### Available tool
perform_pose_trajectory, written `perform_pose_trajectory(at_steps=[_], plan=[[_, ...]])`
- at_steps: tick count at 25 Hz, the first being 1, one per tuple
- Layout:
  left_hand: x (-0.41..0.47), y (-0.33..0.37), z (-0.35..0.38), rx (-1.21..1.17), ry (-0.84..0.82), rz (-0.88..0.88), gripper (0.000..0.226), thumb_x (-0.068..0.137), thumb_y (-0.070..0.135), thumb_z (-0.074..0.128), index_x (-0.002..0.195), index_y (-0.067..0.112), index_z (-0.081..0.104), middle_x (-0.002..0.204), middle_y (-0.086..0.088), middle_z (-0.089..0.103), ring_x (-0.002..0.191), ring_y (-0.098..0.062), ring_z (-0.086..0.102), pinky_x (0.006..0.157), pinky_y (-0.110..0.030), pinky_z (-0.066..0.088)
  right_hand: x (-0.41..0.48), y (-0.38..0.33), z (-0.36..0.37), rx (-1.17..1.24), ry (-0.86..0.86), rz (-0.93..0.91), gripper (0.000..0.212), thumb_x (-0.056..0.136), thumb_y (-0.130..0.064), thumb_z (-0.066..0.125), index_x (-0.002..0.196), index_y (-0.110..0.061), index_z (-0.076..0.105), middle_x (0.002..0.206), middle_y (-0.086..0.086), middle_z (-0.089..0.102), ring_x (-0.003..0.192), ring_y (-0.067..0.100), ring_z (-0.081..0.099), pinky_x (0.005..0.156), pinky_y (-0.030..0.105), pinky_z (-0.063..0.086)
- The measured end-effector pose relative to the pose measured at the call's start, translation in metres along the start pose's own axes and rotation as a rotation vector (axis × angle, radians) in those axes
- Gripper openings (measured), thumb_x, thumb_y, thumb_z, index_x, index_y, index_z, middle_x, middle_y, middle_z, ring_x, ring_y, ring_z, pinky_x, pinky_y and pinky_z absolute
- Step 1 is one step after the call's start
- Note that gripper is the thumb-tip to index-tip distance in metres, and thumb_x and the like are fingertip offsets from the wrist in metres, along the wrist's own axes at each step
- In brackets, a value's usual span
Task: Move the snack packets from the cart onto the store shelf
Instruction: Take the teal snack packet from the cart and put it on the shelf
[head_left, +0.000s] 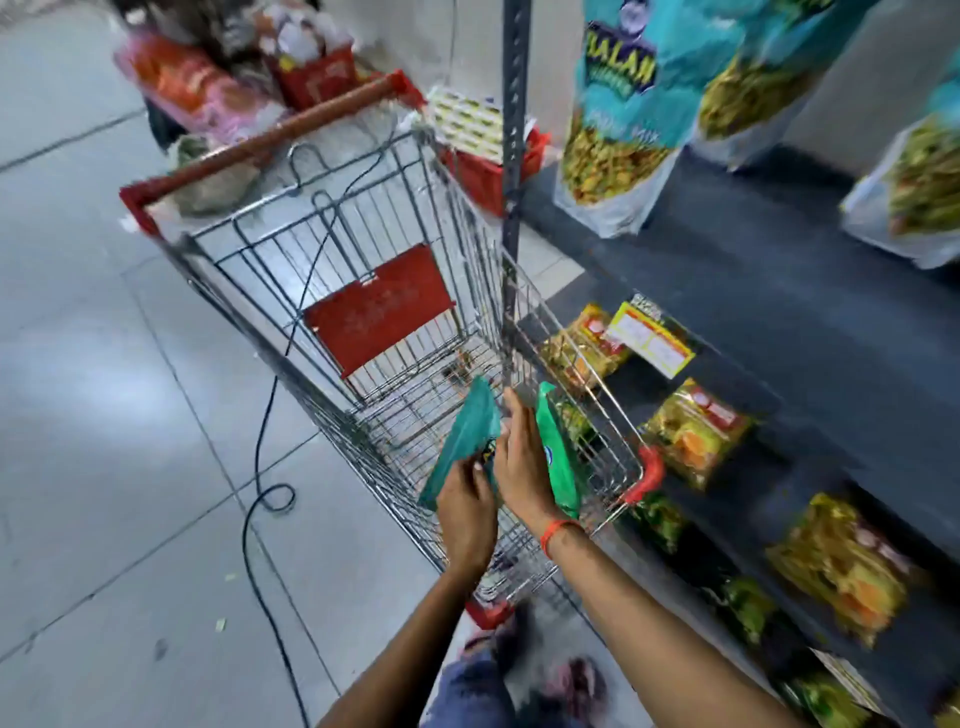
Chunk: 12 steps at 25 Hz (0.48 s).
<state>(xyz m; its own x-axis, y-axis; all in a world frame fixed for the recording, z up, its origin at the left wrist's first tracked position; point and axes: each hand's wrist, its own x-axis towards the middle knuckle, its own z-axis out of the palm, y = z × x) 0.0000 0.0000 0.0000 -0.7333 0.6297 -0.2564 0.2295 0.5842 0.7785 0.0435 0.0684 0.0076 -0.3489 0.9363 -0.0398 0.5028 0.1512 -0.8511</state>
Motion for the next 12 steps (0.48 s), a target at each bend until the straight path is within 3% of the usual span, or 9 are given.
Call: perform_pose_trajectory(at_steps=[3,5,6,8,10,11,12], plan=[[0.012,-0.037,0.034,0.061,-0.168,-0.361,0.029,0.091,0.017,0.051,0.11,-0.002,0.062,0.119,-0.029,0.062,0.112,-0.041,0.058,0.093,-0.044,0.047,0.02,0.041,0.021,-0.066,-0.223,0.323,0.066,0.088,0.011,0.038,0.148,-0.001,0.011,0.156,0.019,0.023,0.143,0.031,0.026,0.117,0.036,0.024],[0.024,-0.051,0.056,-0.227,-0.213,-0.488,0.043,0.085,0.009,0.063,0.126,0.0,0.052,0.134,-0.023,0.056,0.124,-0.036,0.053,0.105,-0.047,0.043,0.039,0.074,0.034,-0.124,-0.321,0.42,0.066,0.088,0.009,0.044,0.147,0.0,0.016,0.153,0.021,0.03,0.139,0.032,0.034,0.113,0.036,0.031],[0.03,-0.06,0.066,-0.372,-0.138,-0.539,0.053,0.079,0.002,0.068,0.129,0.001,0.049,0.136,-0.021,0.054,0.124,-0.035,0.052,0.105,-0.048,0.043,0.048,0.084,0.039,-0.138,-0.355,0.451,0.063,0.088,0.007,0.047,0.145,-0.001,0.022,0.149,0.022,0.036,0.134,0.033,0.04,0.111,0.038,0.035],[0.04,-0.08,0.08,-0.529,-0.006,-0.71,0.045,0.077,0.0,0.069,0.119,0.002,0.054,0.133,-0.021,0.056,0.113,-0.034,0.059,0.093,-0.044,0.052,0.066,0.098,0.051,-0.156,-0.437,0.462,0.058,0.089,0.005,0.047,0.143,-0.006,0.029,0.146,0.021,0.041,0.128,0.028,0.046,0.107,0.035,0.039],[0.038,-0.092,0.084,-0.607,-0.16,-0.882,0.004,0.087,0.01,0.057,0.089,0.008,0.059,0.132,-0.02,0.056,0.088,-0.025,0.062,0.07,-0.032,0.053,0.081,0.107,0.061,-0.231,-0.544,0.425,0.047,0.091,0.002,0.046,0.138,-0.004,0.039,0.143,0.022,0.045,0.118,0.017,0.046,0.095,0.026,0.038],[0.04,-0.1,0.088,-0.637,-0.19,-0.942,0.008,0.09,0.008,0.051,0.085,0.009,0.056,0.129,-0.017,0.056,0.075,-0.019,0.058,0.061,-0.029,0.048,0.088,0.111,0.067,-0.268,-0.605,0.411,0.041,0.092,-0.002,0.047,0.132,-0.002,0.046,0.138,0.022,0.05,0.115,0.017,0.049,0.091,0.028,0.04],[0.045,-0.104,0.091,-0.68,-0.103,-0.973,0.007,0.089,0.003,0.048,0.093,0.007,0.053,0.122,-0.016,0.056,0.067,-0.015,0.053,0.055,-0.028,0.043,0.092,0.115,0.072,-0.321,-0.67,0.399,0.037,0.092,-0.005,0.047,0.128,-0.003,0.049,0.134,0.022,0.055,0.115,0.023,0.053,0.09,0.032,0.043]])
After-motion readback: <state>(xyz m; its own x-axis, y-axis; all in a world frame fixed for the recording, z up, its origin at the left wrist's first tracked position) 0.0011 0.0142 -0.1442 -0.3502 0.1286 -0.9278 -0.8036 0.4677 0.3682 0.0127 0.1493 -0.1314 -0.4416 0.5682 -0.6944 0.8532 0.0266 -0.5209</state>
